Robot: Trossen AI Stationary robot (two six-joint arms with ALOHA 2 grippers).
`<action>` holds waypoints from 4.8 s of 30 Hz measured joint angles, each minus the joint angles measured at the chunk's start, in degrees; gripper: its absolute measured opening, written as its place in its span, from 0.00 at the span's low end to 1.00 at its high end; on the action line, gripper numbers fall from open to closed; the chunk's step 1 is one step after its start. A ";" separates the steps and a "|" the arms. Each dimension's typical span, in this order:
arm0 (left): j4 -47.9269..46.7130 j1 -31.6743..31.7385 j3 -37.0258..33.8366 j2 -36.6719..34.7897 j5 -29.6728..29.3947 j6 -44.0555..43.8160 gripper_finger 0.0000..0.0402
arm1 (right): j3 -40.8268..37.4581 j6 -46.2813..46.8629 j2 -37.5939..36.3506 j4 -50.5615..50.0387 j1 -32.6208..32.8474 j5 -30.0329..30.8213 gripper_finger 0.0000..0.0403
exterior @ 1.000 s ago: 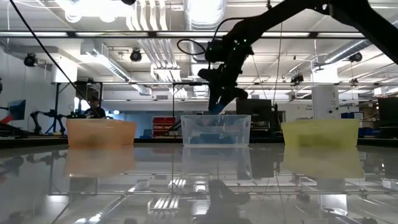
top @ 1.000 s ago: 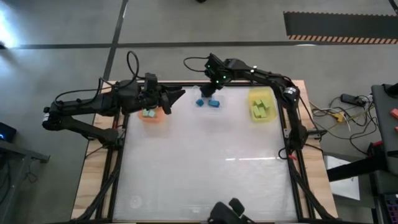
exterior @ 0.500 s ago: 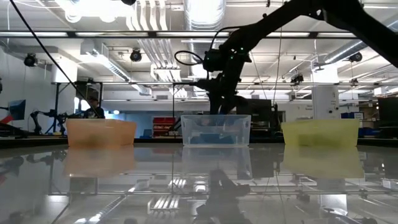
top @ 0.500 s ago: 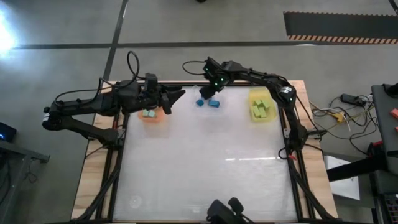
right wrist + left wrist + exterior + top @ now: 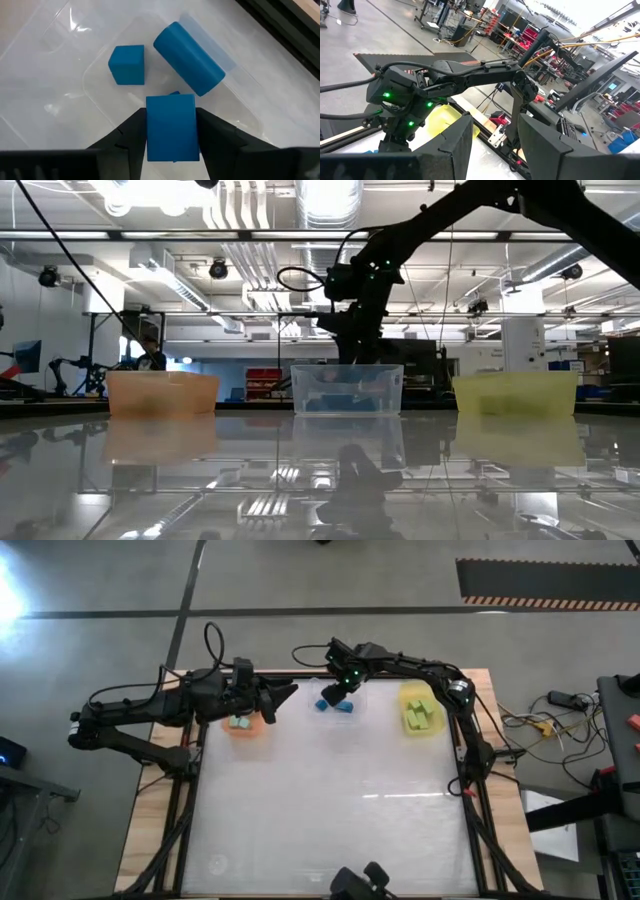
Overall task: Sort & place blocks by color
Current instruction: Put the blue half circle block into the transparent bin, then return to Home Position
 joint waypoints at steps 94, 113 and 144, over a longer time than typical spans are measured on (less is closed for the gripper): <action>21.47 -0.31 -64.48 -58.32 21.60 24.26 0.09 | -87.86 -12.85 -89.03 69.86 27.98 12.66 0.46; 19.06 -0.31 -64.50 -59.54 21.70 24.48 0.09 | -95.84 -11.99 -106.01 66.37 27.98 13.64 0.45; 18.91 -0.29 -64.54 -58.01 21.33 31.08 0.09 | -104.15 -12.57 -117.48 64.25 27.98 18.14 0.45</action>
